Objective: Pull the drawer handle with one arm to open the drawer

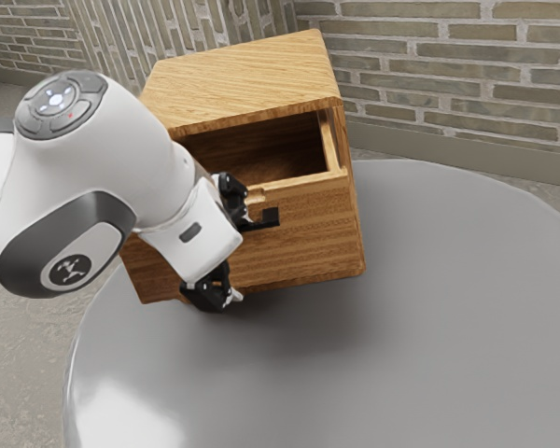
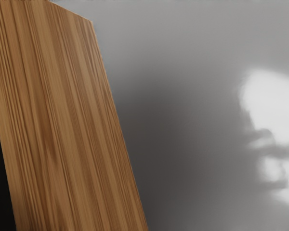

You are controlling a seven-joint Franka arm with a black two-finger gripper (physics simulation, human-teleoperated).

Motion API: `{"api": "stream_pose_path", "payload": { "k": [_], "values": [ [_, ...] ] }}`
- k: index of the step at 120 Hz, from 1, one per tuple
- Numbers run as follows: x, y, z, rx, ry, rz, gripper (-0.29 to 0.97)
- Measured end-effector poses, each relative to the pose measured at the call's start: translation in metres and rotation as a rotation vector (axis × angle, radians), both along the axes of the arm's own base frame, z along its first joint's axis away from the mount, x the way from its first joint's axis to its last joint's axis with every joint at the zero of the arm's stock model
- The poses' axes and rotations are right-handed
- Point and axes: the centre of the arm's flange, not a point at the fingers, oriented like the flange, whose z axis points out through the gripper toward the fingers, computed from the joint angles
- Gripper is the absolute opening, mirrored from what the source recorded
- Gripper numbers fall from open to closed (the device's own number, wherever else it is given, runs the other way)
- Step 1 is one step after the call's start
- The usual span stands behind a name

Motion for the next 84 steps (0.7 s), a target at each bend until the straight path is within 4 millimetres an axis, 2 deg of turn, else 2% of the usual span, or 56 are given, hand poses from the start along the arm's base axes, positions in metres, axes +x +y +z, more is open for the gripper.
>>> {"api": "stream_pose_path", "payload": {
  "k": [49, 57, 62, 64, 67, 76, 80, 84],
  "values": [
    [-0.01, -0.011, 0.0, 0.005, -0.004, -0.011, 0.66],
    [-0.012, -0.021, 0.006, 0.009, -0.014, -0.024, 0.59],
    [-0.013, -0.026, 0.019, 0.009, -0.032, -0.03, 0.42],
    [-0.014, -0.028, 0.029, 0.009, -0.045, -0.031, 0.31],
    [-0.018, -0.031, 0.048, 0.008, -0.072, -0.034, 0.3],
    [-0.034, -0.037, 0.106, 0.0, -0.15, -0.036, 0.42],
    [-0.038, -0.036, 0.12, -0.001, -0.162, -0.032, 0.47],
    [-0.041, -0.035, 0.126, 0.0, -0.16, -0.025, 0.51]
  ]
}}
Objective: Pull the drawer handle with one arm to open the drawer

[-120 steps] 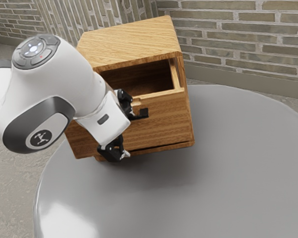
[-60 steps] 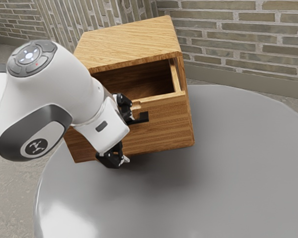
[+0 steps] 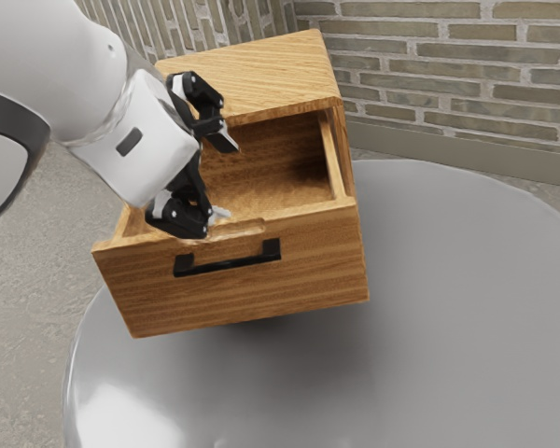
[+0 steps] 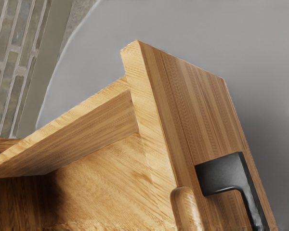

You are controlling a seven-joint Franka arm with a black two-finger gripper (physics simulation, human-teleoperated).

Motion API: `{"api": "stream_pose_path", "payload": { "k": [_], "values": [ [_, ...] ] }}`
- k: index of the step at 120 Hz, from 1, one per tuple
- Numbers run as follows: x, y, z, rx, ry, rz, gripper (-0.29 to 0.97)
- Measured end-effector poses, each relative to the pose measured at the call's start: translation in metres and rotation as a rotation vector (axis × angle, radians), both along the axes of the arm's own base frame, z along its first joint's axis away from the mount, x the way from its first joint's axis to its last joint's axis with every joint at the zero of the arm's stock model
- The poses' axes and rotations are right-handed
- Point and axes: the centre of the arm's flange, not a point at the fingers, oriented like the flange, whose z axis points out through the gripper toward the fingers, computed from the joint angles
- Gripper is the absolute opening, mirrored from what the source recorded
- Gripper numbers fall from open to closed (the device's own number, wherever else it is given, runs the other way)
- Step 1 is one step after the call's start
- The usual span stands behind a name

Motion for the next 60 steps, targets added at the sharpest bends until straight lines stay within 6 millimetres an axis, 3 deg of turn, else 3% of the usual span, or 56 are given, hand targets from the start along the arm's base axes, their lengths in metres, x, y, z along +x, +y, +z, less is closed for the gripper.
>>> {"api": "stream_pose_path", "payload": {
  "k": [32, 40, 47, 53, 60],
  "values": [
    [0.0, 0.017, 0.006, -0.001, 0.051, 0.048, 0.65],
    [0.016, 0.05, 0.027, -0.062, 0.064, 0.117, 0.66],
    [0.041, 0.105, 0.047, -0.165, 0.102, 0.249, 0.67],
    [0.06, 0.145, 0.044, -0.231, 0.173, 0.372, 0.67],
    [0.064, 0.163, 0.035, -0.274, 0.25, 0.463, 0.67]
  ]
}}
